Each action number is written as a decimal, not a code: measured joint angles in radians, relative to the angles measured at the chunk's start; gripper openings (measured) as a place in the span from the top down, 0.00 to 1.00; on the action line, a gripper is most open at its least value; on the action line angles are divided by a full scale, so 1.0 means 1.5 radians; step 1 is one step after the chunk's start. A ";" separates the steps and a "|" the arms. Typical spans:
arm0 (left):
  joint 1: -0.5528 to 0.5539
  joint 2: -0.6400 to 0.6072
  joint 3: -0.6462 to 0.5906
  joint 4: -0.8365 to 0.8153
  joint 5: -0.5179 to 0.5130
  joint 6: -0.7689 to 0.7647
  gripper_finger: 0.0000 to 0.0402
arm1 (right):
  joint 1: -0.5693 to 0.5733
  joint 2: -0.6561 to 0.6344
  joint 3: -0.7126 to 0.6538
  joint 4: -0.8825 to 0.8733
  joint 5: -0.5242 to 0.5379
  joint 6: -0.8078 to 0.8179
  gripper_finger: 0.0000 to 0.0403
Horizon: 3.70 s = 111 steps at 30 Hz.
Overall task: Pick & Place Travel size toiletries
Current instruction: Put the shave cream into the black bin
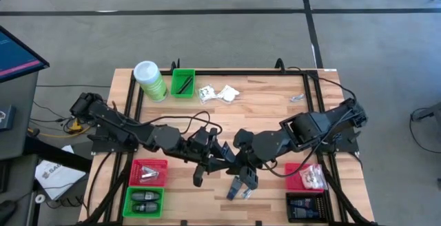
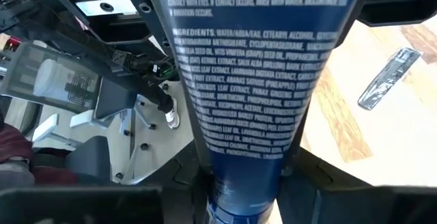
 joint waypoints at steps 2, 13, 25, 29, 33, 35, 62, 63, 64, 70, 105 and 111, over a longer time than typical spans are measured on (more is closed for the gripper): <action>0.000 0.000 0.000 0.000 0.000 0.000 0.74 | 0.000 0.000 0.000 -0.001 0.000 0.000 0.72; 0.000 0.000 0.001 -0.028 0.000 0.001 0.71 | -0.001 0.000 0.000 -0.021 -0.006 0.005 0.72; 0.004 -0.001 -0.001 -0.171 0.003 -0.055 0.38 | 0.000 -0.001 0.000 -0.082 -0.040 0.008 0.71; 0.003 -0.008 -0.001 -0.227 0.002 -0.060 0.30 | 0.014 -0.009 0.000 -0.129 -0.048 0.010 0.72; 0.000 -0.009 -0.001 -0.277 0.001 -0.079 0.28 | 0.039 -0.018 0.000 -0.188 -0.053 0.011 0.74; 0.000 -0.009 -0.001 -0.290 0.001 -0.090 0.28 | 0.052 -0.021 0.001 -0.206 -0.053 0.011 0.74; 0.000 -0.010 -0.086 -0.223 -0.095 -0.228 0.32 | 0.288 -0.020 0.000 -0.448 0.071 0.100 0.74; 0.000 -0.010 -0.086 -0.217 -0.101 -0.230 0.32 | 0.296 -0.020 0.000 -0.448 0.074 0.104 0.73; 0.000 -0.010 -0.086 -0.211 -0.110 -0.231 0.32 | 0.305 -0.019 -0.003 -0.447 0.077 0.106 0.73; 0.000 -0.010 -0.086 -0.172 -0.137 -0.249 0.32 | 0.349 -0.017 -0.097 -0.432 0.055 0.135 0.73; -0.002 -0.010 -0.086 -0.125 -0.235 -0.335 0.32 | 0.515 -0.029 -0.614 0.065 -0.093 0.194 0.72; -0.002 -0.010 -0.086 -0.117 -0.240 -0.338 0.32 | 0.529 -0.031 -0.661 0.151 -0.095 0.214 0.70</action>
